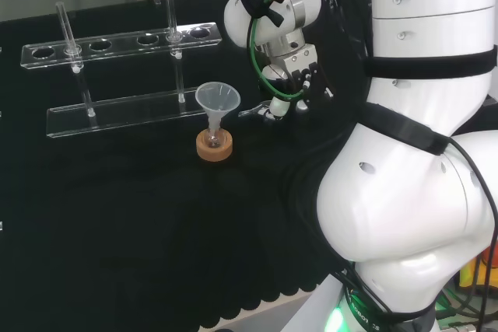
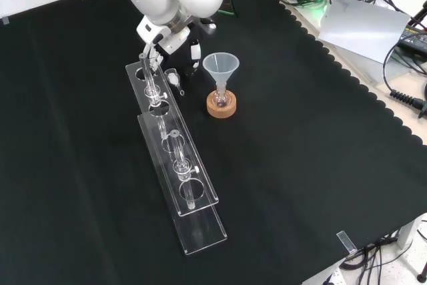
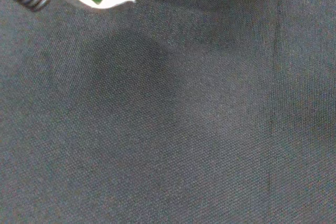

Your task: Pick up the weighing funnel.

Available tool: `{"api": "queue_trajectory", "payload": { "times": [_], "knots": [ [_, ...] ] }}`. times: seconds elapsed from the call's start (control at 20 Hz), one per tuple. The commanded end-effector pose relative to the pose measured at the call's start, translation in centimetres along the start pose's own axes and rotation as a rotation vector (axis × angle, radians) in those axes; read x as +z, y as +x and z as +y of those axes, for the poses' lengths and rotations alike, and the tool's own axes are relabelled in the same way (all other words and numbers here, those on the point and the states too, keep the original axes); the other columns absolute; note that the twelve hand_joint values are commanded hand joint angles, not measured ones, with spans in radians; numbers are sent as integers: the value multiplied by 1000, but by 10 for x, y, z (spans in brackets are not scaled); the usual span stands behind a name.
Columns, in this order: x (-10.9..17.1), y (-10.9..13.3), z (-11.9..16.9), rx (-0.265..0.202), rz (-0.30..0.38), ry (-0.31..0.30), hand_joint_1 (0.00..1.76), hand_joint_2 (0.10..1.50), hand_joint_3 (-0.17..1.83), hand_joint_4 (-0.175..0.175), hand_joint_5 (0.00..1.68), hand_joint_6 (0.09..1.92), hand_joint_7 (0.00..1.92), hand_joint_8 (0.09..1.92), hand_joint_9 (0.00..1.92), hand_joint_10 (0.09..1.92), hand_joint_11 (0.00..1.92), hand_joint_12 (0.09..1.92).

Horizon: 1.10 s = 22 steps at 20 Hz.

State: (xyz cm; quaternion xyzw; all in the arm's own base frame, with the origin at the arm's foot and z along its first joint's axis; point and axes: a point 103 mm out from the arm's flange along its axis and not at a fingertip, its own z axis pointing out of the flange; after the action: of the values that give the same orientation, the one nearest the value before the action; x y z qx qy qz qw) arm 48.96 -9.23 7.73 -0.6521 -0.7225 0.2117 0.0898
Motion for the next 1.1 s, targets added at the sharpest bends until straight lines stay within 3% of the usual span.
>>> {"api": "queue_trajectory", "payload": {
  "times": [0.05, 1.1],
  "knots": [
    [1, 1, 2, -3, 0, 4, 890, 611, 673, -53, 535, 661, 579, 717, 761, 533, 517, 1269],
    [6, 3, 10, -1, -10, -12, 903, 643, 673, -54, 584, 714, 619, 715, 804, 525, 582, 1239]
  ]
}}
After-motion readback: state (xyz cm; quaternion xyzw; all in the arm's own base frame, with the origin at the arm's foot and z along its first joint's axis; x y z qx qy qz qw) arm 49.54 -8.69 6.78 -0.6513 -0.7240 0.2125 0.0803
